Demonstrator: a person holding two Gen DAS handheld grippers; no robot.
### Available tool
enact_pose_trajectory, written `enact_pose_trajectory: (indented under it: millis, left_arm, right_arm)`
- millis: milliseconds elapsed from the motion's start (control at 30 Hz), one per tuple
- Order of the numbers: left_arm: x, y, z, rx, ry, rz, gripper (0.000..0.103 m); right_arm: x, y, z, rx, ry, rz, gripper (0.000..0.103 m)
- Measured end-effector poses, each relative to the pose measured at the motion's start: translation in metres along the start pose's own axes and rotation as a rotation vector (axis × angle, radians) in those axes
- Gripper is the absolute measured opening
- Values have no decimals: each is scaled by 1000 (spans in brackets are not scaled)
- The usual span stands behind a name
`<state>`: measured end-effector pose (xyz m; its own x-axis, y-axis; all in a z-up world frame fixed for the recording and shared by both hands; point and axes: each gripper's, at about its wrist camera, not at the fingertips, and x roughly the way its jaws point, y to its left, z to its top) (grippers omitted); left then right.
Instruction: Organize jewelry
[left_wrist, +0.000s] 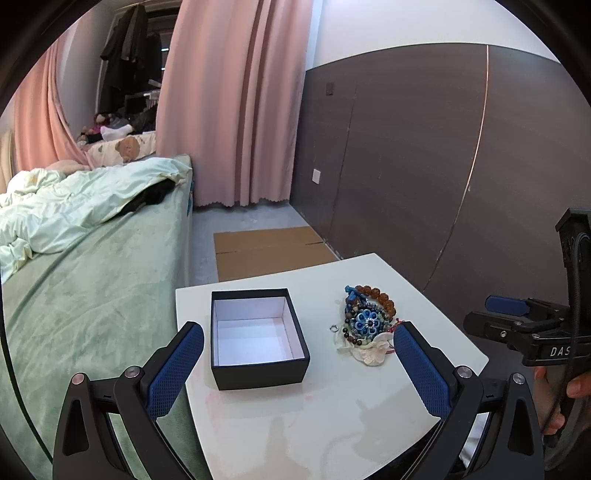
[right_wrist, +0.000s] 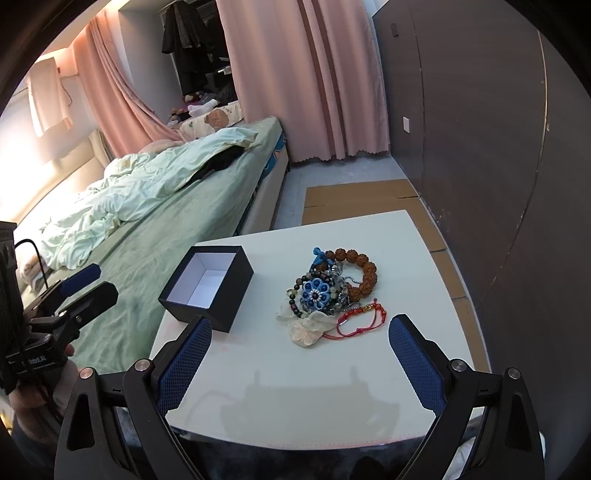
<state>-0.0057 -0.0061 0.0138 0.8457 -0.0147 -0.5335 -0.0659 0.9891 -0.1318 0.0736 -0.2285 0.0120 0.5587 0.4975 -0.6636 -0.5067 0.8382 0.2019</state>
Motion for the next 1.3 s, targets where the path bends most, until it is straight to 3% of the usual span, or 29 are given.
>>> enact_pose_trajectory:
  millis: [1300]
  left_arm:
    - [-4, -11, -8, 3, -7, -19, 103]
  right_arm:
    - [-11, -1, -1, 26, -28, -6, 97]
